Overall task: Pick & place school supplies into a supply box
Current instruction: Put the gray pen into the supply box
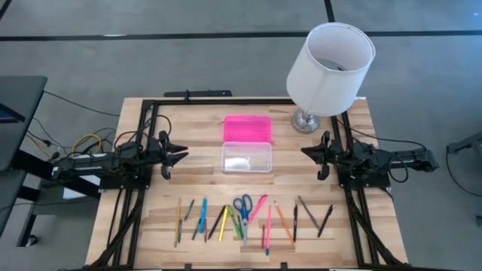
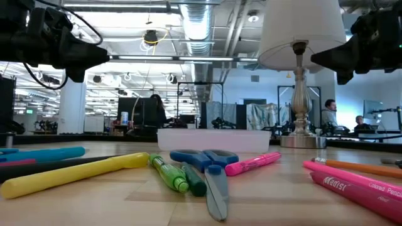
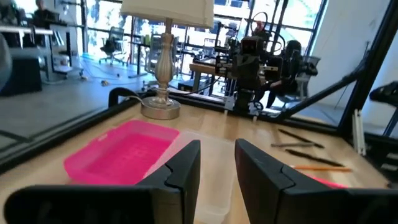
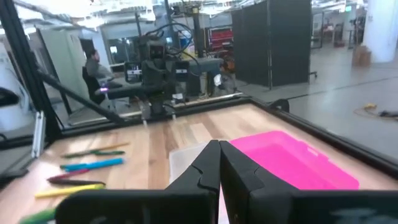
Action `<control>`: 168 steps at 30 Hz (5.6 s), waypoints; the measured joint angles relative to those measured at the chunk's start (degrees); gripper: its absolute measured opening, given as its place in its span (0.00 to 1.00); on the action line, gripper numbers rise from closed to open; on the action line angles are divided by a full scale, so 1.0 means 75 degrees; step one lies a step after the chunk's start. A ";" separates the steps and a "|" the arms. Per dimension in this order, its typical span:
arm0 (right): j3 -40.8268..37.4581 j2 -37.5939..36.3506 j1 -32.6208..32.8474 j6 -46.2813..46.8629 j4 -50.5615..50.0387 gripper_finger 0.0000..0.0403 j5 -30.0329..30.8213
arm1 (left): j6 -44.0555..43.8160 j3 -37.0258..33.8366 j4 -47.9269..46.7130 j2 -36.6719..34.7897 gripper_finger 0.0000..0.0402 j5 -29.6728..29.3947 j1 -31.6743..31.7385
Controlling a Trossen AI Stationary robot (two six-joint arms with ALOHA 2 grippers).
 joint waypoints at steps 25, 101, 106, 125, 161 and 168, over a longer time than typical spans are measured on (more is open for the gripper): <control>0.0001 0.0000 0.0418 -0.1039 0.1974 0.00 -0.1215 | 0.0360 -0.0001 0.3201 0.1029 0.24 0.1554 -0.0881; 0.6132 1.0930 0.5258 0.9986 -0.6379 0.06 -0.0649 | 0.5011 0.3260 0.0995 0.7914 0.24 -0.2040 -0.1963; 0.6132 1.1239 0.5243 1.0294 -0.6344 0.18 -0.1129 | 0.5093 0.3257 0.1117 0.7914 0.24 -0.1959 -0.1866; 0.6186 1.2215 0.5120 1.0266 -0.5883 0.27 -0.2035 | 0.4579 0.3254 0.1052 0.7914 0.24 -0.1950 -0.1700; 0.6150 1.2275 0.3572 0.6704 -0.6330 0.05 -0.1914 | 0.4289 0.3254 0.1042 0.7917 0.24 -0.1941 -0.1700; 0.6144 1.2278 0.3268 0.6238 -0.6333 0.02 -0.1386 | 0.4289 0.3254 0.1040 0.7917 0.24 -0.1944 -0.1700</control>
